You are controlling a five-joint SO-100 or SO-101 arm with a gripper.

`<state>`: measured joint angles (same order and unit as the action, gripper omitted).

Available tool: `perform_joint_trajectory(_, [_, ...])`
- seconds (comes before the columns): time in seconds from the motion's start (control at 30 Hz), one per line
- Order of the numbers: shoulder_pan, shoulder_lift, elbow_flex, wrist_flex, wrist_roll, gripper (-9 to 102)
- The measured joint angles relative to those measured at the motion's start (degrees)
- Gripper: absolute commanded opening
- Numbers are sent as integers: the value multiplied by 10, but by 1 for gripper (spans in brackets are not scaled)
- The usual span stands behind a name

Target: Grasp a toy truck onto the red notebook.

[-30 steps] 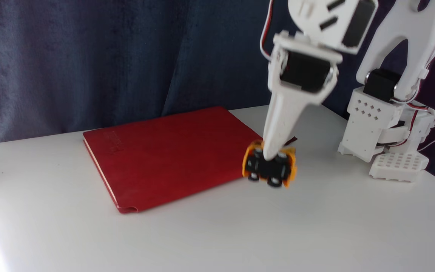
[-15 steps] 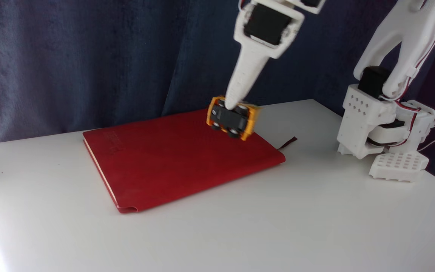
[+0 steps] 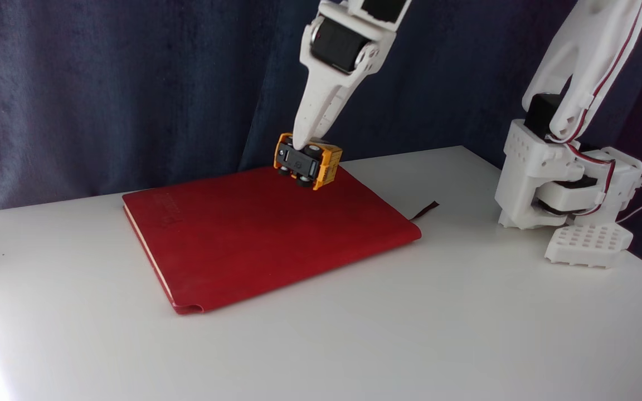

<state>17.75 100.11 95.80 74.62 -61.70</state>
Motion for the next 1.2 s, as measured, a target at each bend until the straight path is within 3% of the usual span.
perform_joint_trajectory(0.37, [75,-134,-47,-28,-42,6])
perform_joint_trajectory(0.77, [75,-172,-76,-25,-50,24])
perform_joint_trajectory(1.2, [69,-110,-84,33,-52,21])
